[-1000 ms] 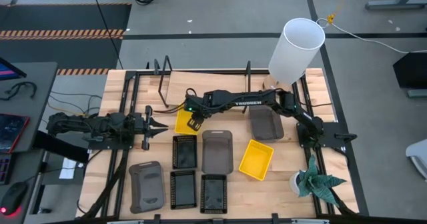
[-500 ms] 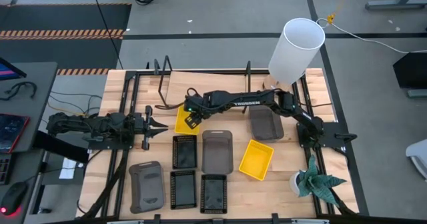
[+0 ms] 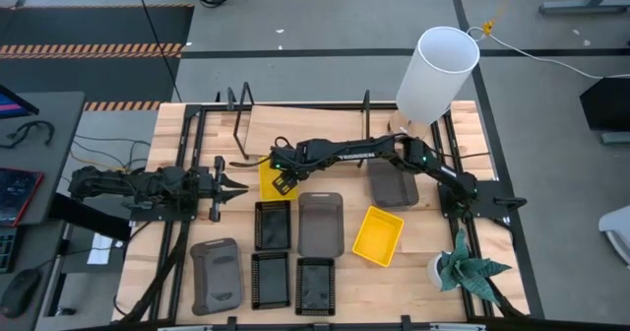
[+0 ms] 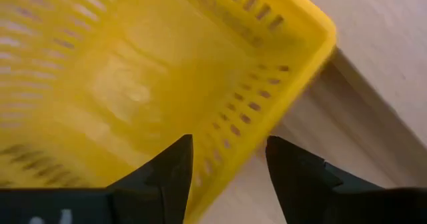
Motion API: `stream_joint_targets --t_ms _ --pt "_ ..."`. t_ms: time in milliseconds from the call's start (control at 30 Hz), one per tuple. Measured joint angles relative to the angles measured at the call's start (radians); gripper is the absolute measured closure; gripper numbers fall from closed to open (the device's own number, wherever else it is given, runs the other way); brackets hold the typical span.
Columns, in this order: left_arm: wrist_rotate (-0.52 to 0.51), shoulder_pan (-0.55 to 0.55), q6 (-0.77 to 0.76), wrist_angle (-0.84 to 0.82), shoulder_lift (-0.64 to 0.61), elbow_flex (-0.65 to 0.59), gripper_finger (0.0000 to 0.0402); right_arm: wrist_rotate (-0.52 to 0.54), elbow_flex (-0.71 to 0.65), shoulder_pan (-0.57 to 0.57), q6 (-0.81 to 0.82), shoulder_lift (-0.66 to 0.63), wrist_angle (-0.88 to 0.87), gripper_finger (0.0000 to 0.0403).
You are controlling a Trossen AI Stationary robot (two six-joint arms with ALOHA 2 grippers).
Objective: Stack baskets on shelf by color
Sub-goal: Stack the top yellow bin on top of the other stacked yellow bins
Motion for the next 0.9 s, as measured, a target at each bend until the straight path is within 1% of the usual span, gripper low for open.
stream_joint_targets --t_ms 433,633,900 --pt "0.0 0.0 0.0 0.003 0.0 0.0 0.0344 0.007 0.002 0.0 -0.015 -0.013 0.01 0.0245" --pt "0.0 0.0 0.0 0.003 0.0 0.0 0.0351 0.01 0.002 -0.001 -0.036 -0.013 0.01 0.0296" --pt "0.0 0.0 0.0 0.003 0.0 0.0 0.0343 0.013 0.002 -0.007 -0.065 -0.013 0.044 0.037"
